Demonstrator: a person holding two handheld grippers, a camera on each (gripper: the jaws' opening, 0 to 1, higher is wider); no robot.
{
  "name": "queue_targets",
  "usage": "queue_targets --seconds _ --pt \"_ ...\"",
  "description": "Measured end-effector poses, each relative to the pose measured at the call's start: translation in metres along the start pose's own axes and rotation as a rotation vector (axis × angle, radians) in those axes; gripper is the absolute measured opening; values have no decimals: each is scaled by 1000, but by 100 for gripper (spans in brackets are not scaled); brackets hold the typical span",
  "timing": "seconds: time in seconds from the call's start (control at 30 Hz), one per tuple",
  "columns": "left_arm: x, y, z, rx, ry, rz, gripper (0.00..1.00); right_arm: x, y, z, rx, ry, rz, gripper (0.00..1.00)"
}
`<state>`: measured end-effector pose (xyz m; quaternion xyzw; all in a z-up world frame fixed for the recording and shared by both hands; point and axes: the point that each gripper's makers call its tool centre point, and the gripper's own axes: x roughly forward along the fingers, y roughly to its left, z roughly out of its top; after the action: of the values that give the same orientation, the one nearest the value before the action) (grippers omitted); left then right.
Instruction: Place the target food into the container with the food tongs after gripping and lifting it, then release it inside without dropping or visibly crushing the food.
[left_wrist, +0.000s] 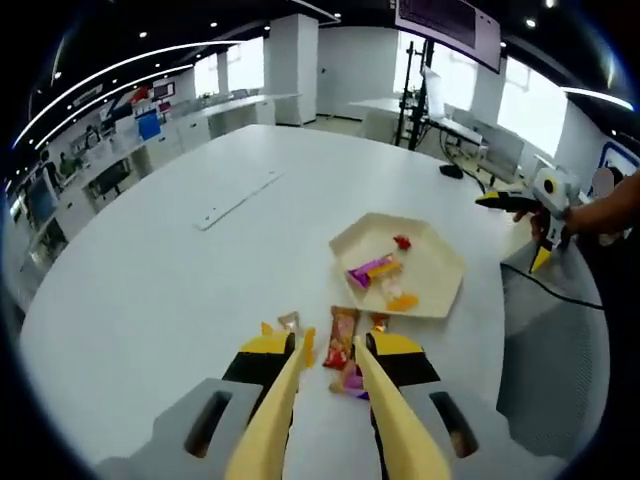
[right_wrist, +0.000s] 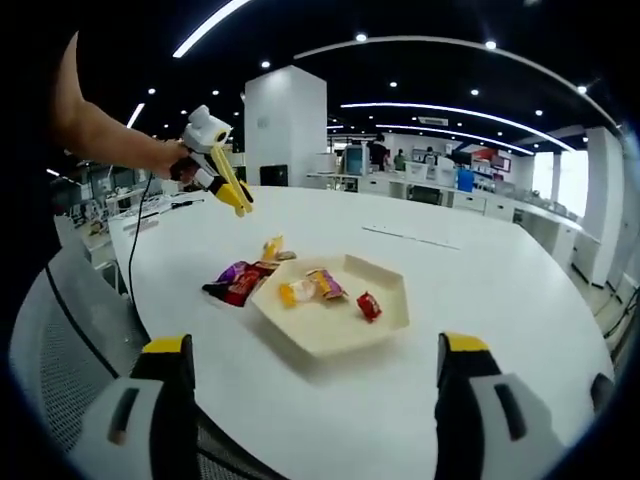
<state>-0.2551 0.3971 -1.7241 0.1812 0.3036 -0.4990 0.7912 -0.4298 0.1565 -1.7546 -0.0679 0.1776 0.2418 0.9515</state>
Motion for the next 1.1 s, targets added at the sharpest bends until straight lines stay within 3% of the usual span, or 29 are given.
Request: queue_targets --seconds 0.33,0.43,0.67,0.9,1.1 --pt "-16 4 -7 -2 -22 74 25 1 0 2 14 -15 7 100" --pt "-19 3 -7 -53 -38 98 25 1 2 2 17 -19 12 100" --pt "-17 -18 -18 -92 -34 144 25 2 10 6 19 -31 38 100" --pt "-15 -26 -20 -137 -44 196 25 3 19 13 2 -62 80 100" --pt "-9 -33 -27 -170 -47 234 25 2 13 13 27 -62 57 100"
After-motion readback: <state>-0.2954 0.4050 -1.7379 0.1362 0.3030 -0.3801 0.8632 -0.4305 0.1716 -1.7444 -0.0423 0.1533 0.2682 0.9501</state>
